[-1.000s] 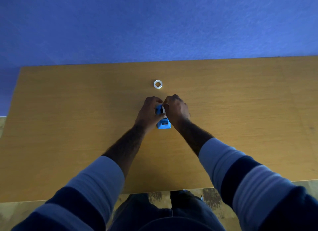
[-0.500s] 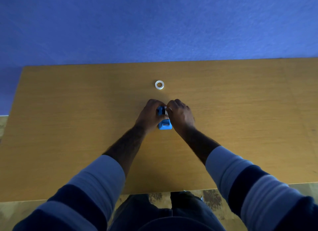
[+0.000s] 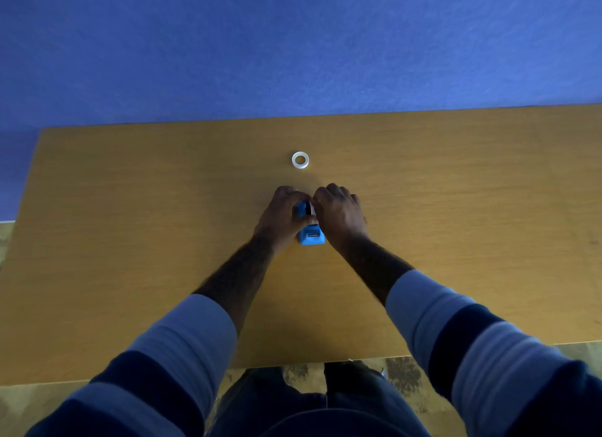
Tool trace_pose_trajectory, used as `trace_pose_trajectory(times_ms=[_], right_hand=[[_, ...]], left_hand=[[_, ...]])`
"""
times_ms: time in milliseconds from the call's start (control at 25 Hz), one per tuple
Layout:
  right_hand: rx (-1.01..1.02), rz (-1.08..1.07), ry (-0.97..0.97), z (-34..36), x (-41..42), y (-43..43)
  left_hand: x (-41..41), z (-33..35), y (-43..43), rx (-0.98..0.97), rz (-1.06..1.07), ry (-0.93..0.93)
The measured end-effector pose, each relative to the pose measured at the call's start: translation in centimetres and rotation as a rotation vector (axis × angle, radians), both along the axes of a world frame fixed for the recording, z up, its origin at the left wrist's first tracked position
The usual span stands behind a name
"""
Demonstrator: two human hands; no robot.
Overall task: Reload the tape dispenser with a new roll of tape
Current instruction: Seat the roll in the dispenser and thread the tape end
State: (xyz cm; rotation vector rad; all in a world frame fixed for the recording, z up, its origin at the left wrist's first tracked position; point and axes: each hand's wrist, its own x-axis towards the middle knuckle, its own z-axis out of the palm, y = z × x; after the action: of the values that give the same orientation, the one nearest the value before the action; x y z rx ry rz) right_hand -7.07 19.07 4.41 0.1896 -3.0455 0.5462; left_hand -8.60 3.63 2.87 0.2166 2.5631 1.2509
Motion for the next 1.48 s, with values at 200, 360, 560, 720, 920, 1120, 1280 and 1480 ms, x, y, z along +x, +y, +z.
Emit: trace_pose_trajectory(times_ms=[200,360,560,720,920,1120,1280,1480], right_hand=[[0.086,0.051,0.014,0.5,1.8,0.2],[0.087,0.045,-0.010,1.1,0.7,-0.1],[0.089,0.058,-0.025,1.2,-0.6,-0.1],[0.125,0.115,0.014,0.9,0.0,0.5],[0.114,0.121,0.029,0.4,1.0,0.9],[0.092,0.083,0.019,0.7,-0.1,0.6],[0.088,0.081,0.027,0.6,-0.9,0.7],[0.086,0.093,0.026,0.6,-0.7,1.1]], left_hand=[[0.1,0.1,0.1,-0.049,-0.006,-0.014],[0.3,0.1,0.3,-0.053,0.006,0.036],[0.2,0.0,0.6,-0.119,-0.016,0.051],[0.3,0.1,0.2,-0.108,0.005,0.047],[0.5,0.3,0.4,-0.167,-0.039,0.069],[1.1,0.3,0.6,-0.128,-0.001,0.073],[1.1,0.3,0.6,-0.118,0.010,0.094],[0.6,0.1,0.3,-0.149,-0.019,0.100]])
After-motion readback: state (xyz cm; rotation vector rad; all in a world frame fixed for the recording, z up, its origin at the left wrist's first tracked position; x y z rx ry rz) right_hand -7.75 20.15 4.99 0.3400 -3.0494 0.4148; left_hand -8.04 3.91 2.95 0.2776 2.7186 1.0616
